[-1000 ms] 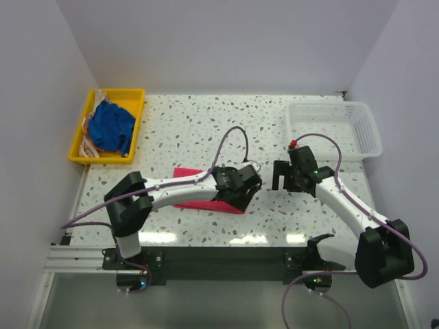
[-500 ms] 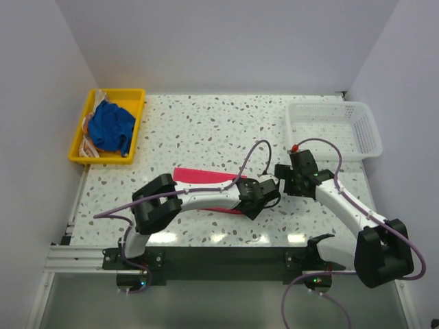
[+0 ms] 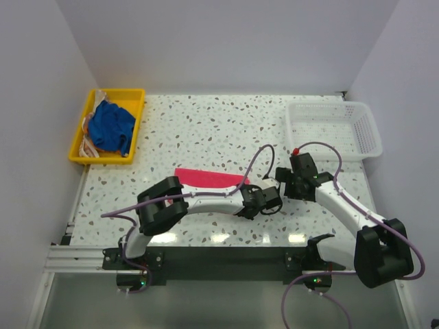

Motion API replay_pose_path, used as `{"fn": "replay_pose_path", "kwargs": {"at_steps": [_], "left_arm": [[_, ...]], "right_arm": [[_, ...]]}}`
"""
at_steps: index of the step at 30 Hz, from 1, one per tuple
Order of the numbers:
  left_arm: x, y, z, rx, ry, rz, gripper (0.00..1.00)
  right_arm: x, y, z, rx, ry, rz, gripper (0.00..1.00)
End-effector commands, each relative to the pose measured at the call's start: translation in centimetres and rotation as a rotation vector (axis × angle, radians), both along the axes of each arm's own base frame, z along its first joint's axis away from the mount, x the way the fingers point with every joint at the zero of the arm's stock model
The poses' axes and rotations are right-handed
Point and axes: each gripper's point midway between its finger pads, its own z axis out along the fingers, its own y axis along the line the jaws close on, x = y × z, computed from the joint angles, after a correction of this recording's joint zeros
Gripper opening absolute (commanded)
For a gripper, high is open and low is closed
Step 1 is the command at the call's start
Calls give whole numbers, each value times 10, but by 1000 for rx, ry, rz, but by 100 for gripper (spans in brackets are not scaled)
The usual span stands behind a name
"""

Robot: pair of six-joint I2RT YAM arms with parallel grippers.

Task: Fold and stack the towels
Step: Neatly place the folded towel into the bin

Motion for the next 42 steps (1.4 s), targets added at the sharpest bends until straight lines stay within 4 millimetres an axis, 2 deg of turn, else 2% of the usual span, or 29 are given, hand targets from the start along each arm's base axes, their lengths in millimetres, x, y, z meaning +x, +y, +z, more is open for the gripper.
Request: {"fn": "replay_pose_path", "kwargs": {"at_steps": [1,2,5,12,13,14,19,23,26,31,34,35,37,42], "left_arm": [[-6,43,-37,166,35,46,24],[-7,45,-37,162,33,53,21],[-3,47,-31,147,1,68,0],[4,38,-4,9,-16,79,0],[3,39,-4,14,-12,78,5],[4,38,-5,20,-12,72,15],[-5,40,-19,43,35,46,26],[-8,41,-23,50,51,31,46],[-9,42,-28,66,59,25,54],[-10,57,-42,151,62,45,55],[-11,69,-53,200,59,63,51],[-11,72,-55,207,58,69,45],[-11,75,-56,212,56,77,40],[-5,69,-43,168,27,92,8]], "right_arm": [[16,22,25,120,-100,18,99],[16,22,25,123,-101,13,99],[16,32,27,175,-103,26,99],[20,53,34,307,-110,11,99],[20,53,33,308,-108,7,99],[21,52,33,307,-108,6,99],[21,44,30,266,-112,-9,99],[18,28,27,189,-105,-35,99],[17,13,25,133,-100,-70,99],[17,0,20,101,-84,-111,99],[17,-1,18,110,-78,-118,99],[18,0,18,118,-80,-115,99],[18,4,18,136,-80,-112,99],[17,21,17,226,-69,-84,99]]}}
